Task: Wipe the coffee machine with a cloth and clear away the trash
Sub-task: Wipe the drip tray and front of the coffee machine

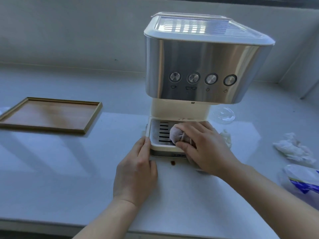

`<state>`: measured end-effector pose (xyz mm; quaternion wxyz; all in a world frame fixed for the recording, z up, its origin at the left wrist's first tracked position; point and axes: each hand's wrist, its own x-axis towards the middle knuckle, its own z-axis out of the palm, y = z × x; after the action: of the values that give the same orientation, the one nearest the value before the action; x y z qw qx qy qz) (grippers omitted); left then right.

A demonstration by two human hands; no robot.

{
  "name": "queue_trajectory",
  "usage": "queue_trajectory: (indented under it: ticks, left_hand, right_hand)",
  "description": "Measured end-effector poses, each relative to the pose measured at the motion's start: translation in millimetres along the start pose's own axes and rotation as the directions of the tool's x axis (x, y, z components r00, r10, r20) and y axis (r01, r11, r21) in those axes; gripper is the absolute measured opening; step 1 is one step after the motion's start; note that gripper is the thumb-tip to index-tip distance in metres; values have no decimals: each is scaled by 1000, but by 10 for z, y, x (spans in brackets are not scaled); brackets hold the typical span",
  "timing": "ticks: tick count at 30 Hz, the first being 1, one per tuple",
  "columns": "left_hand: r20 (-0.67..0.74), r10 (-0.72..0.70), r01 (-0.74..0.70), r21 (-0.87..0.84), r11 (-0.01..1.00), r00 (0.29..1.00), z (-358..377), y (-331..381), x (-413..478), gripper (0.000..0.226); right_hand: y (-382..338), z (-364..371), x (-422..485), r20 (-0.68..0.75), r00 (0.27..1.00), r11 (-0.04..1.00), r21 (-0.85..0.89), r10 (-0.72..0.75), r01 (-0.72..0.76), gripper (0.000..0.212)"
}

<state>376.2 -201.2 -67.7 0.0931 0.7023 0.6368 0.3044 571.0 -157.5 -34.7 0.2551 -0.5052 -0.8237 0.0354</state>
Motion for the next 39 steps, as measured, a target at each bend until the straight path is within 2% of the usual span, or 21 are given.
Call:
queue_trajectory:
  ticks: [2, 6, 8, 10, 13, 16, 19, 23, 26, 29, 31, 35, 37, 39]
  left_hand:
    - [-4, 7, -7, 9, 1000, 1000, 3, 4, -6, 59]
    - [-8, 5, -5, 7, 1000, 1000, -2, -4, 0, 59]
    - [-5, 9, -9, 17, 1000, 1000, 8, -17, -3, 61]
    - [2, 14, -15, 20, 1000, 1000, 16, -22, -10, 62]
    - [39, 25, -26, 39, 999, 999, 13, -7, -1, 69]
    - [107, 180, -195, 151, 969, 978, 10, 23, 19, 68]
    - [168, 203, -233, 177, 956, 965, 41, 18, 37, 74]
    - [169, 185, -212, 161, 964, 968, 45, 19, 22, 79]
    - [168, 185, -209, 139, 968, 968, 40, 31, 27, 79]
    - [148, 182, -200, 121, 972, 972, 44, 24, 31, 78]
    - [143, 181, -196, 104, 975, 973, 52, 26, 29, 77]
    - [129, 176, -189, 95, 977, 976, 51, 25, 25, 77]
    - [129, 179, -192, 97, 977, 975, 49, 21, 35, 76]
    - [128, 173, -186, 97, 978, 977, 52, 9, 41, 77]
  right_hand:
    - [-69, 28, -41, -24, 999, 999, -36, 37, -38, 34]
    - [-153, 103, -278, -39, 999, 1000, -26, -9, 8, 46]
    - [-88, 49, -190, -31, 995, 995, -23, 96, -96, 46]
    - [-44, 25, -30, -45, 973, 974, 14, 226, -225, 39]
    - [-33, 61, 49, -85, 951, 955, -1, 296, -297, 21]
    - [63, 63, 24, -174, 907, 918, -36, 384, -395, 12]
    - [57, 102, 182, -206, 868, 887, 9, 453, -461, 5]
    - [-54, 176, 297, -151, 929, 932, -84, 338, -353, 17]
    - [93, 33, 203, -141, 922, 926, -62, 361, -372, 30]
    - [153, -8, 167, -198, 897, 908, -68, 395, -414, 23]
    - [80, 62, 221, -195, 905, 920, -37, 377, -391, 22]
    - [-134, 157, 396, -155, 967, 977, 95, 204, -191, 24]
    - [-206, 195, 497, -118, 988, 987, 138, 102, -86, 16]
    - [-221, 223, 581, -70, 995, 994, 86, 73, -67, 4]
